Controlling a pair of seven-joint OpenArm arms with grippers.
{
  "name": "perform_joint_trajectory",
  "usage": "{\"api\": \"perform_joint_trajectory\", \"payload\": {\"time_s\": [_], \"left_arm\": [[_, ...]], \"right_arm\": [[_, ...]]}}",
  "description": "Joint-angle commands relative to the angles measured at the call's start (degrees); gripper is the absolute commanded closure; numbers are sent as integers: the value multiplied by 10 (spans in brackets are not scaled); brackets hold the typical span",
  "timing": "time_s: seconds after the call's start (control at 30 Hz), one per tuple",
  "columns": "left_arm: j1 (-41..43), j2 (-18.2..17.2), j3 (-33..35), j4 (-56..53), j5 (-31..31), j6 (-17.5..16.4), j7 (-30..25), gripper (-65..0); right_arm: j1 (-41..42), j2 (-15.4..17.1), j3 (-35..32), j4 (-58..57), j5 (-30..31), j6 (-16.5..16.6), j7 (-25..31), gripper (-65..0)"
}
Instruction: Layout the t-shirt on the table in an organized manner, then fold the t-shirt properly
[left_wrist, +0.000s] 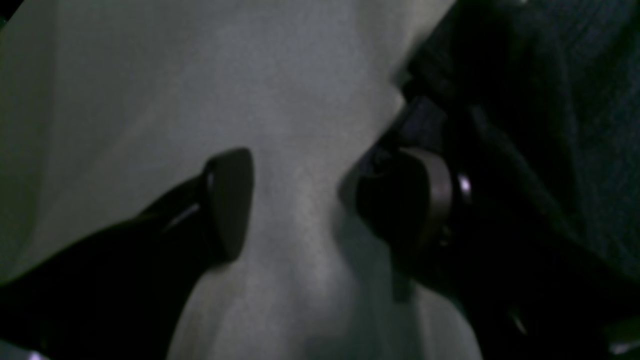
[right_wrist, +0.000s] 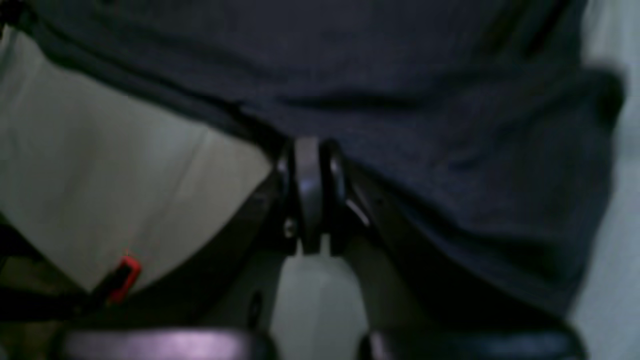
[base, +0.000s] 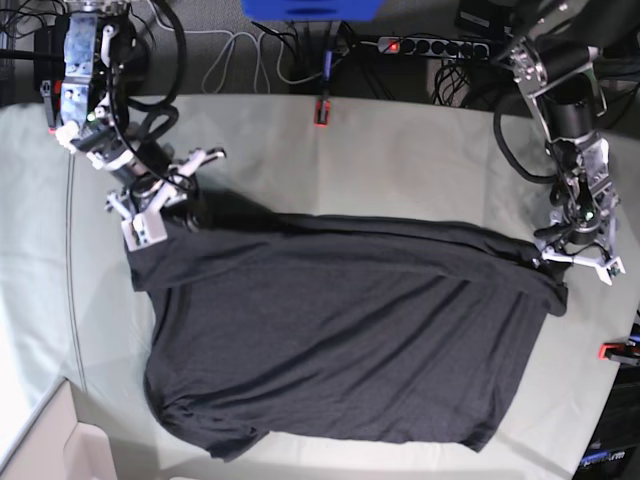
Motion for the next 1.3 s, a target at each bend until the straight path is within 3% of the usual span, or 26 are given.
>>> {"api": "perform_joint_trajectory", "payload": {"time_s": [0.0,0.17,0.33,0.73,1.0,1.07,1.27], "left_arm": [[0,-5,-1,4,0,3,17,-418],[5,-5,0,4,5,3,17,-418],[11,-5,1,4,5,3,17,-418],[11,-5,3,4,7,3,18,-418],[11,-5,3,4,7,3,18,-418],[11,-5,3,4,7,3,18,-419],[10,-5,3,4,7,3,18,-420]], "right_arm": [[25,2,0,12,9,5,10,0],[128,2,-1,-7,9,5,-58,0],[223,2,-3,-83,9,5,-82,0],[379,2,-67,-284,9,5,-76,0],[440,9,-67,-413,9,5,-30,0],[445,15,-67,-426,9,5,-35,-52],[432,16,-63,-423,11,5,-35,-316]]}}
